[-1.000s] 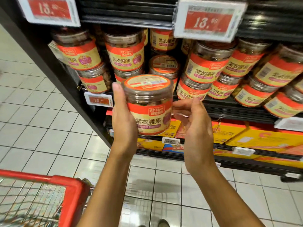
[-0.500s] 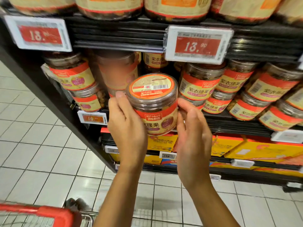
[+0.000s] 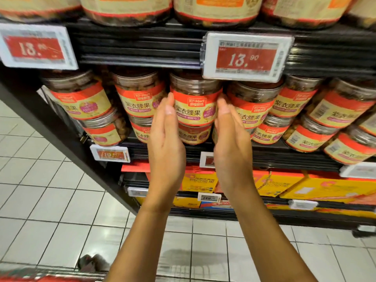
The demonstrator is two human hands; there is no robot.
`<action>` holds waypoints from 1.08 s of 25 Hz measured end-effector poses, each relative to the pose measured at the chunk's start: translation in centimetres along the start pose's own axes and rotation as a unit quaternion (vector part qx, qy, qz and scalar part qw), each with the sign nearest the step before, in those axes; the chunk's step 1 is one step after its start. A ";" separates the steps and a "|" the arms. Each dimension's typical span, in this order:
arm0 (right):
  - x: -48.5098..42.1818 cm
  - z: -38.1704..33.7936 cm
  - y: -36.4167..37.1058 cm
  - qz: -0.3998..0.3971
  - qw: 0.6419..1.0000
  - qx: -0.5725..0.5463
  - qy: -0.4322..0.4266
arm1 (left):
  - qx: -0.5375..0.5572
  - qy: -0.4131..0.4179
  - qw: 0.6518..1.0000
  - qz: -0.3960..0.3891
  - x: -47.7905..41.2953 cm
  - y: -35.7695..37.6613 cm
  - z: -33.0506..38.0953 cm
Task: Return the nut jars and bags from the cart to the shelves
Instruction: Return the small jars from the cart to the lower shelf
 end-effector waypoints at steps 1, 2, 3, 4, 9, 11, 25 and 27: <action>-0.1 0.1 0.1 0.003 0.999 0.033 0.002 | -0.028 0.002 1.000 0.002 0.0 -0.3 -0.4; -0.1 0.3 0.1 0.012 0.999 0.052 0.004 | -0.040 0.006 0.999 0.006 0.2 -0.5 -0.6; 0.1 0.5 0.0 0.026 0.998 0.056 0.003 | -0.040 0.011 0.999 0.007 0.4 -0.8 -0.7; 0.3 0.6 -0.1 0.038 0.998 0.054 0.002 | -0.037 0.020 0.999 0.005 0.7 -0.9 -0.8; 0.0 1.3 0.3 0.033 0.996 0.081 0.010 | -0.050 0.031 0.998 -0.028 0.6 -0.5 -1.3; -0.2 1.3 0.2 0.028 0.995 0.094 0.007 | -0.049 0.023 0.998 -0.042 0.4 -0.5 -1.6; 15.7 -6.1 1.4 -0.274 0.956 0.102 0.009 | -0.009 -0.147 0.959 0.241 13.8 -15.0 16.1; 20.7 -7.6 4.3 -0.368 0.925 0.098 0.000 | -0.028 -0.156 0.938 0.309 18.3 -18.3 20.2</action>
Point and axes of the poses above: each hand's wrist, its own x-axis away from the middle knuckle, its own y-axis out of the palm, z = x × y, the point moved 4 cm from there along -x, towards the middle knuckle, and after that the axes turned 14 degrees about y, right-handed, at the moved point
